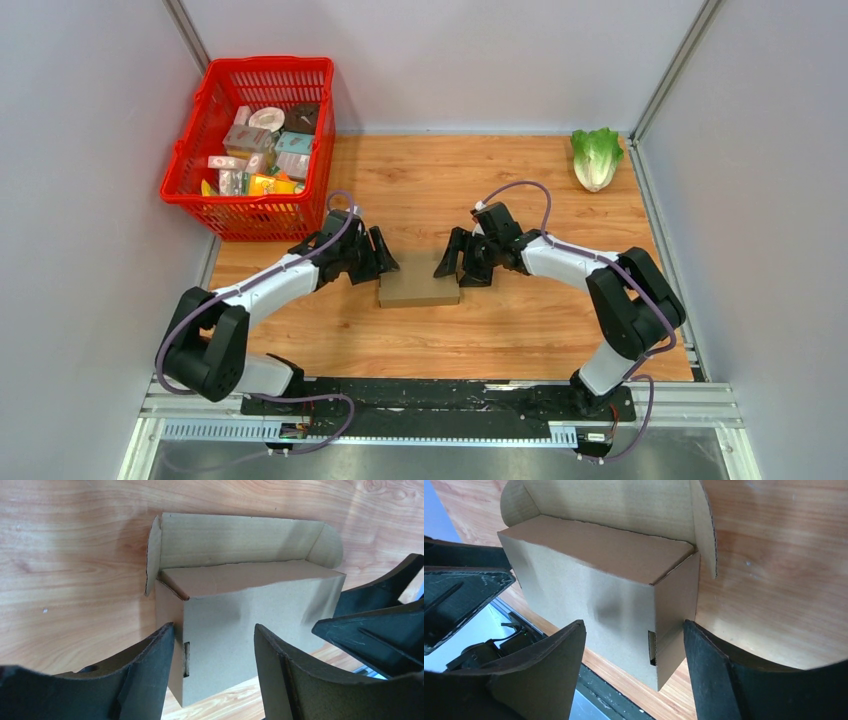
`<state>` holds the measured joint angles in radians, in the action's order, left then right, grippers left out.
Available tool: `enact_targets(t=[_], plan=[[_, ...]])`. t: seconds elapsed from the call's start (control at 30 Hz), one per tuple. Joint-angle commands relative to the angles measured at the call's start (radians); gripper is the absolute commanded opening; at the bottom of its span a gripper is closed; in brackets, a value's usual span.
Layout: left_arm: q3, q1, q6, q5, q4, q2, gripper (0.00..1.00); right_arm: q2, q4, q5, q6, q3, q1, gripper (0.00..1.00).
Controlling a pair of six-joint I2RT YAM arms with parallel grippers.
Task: Fold the paper box
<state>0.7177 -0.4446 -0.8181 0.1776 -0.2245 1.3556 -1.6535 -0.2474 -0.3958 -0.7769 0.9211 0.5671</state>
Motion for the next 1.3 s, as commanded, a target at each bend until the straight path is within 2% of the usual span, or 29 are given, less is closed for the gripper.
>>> enact_targets(t=[0.0,0.23,0.6,0.73,0.87,0.9,1.1,1.17,1.27], plan=[[0.006,0.003,0.062,0.034,0.111,0.03,0.67,-0.002,0.079,0.014,0.059,0.021,0.001,0.73],[-0.007,0.009,0.088,0.022,0.125,0.042,0.68,-0.006,0.054,0.072,0.136,0.03,-0.015,0.77],[0.002,0.035,0.132,0.045,0.162,0.1,0.68,-0.043,0.117,0.008,0.145,0.042,-0.072,0.77],[0.015,0.035,0.148,0.101,0.195,0.131,0.65,-0.06,0.154,-0.044,0.134,0.042,-0.064,0.73],[0.005,0.035,0.169,0.157,0.255,0.134,0.58,-0.043,0.197,-0.064,0.133,0.03,-0.044,0.6],[-0.001,0.035,0.174,0.166,0.273,0.122,0.52,-0.031,0.215,-0.054,0.136,0.025,-0.038,0.59],[-0.03,0.035,0.244,0.211,0.372,0.033,0.43,0.081,0.289,0.078,0.273,-0.005,0.022,0.56],[-0.05,0.034,0.266,0.195,0.421,-0.002,0.42,0.142,0.319,0.182,0.376,-0.024,0.065,0.56],[-0.121,0.034,0.3,0.155,0.542,-0.094,0.42,0.213,0.454,0.348,0.497,-0.105,0.151,0.59]])
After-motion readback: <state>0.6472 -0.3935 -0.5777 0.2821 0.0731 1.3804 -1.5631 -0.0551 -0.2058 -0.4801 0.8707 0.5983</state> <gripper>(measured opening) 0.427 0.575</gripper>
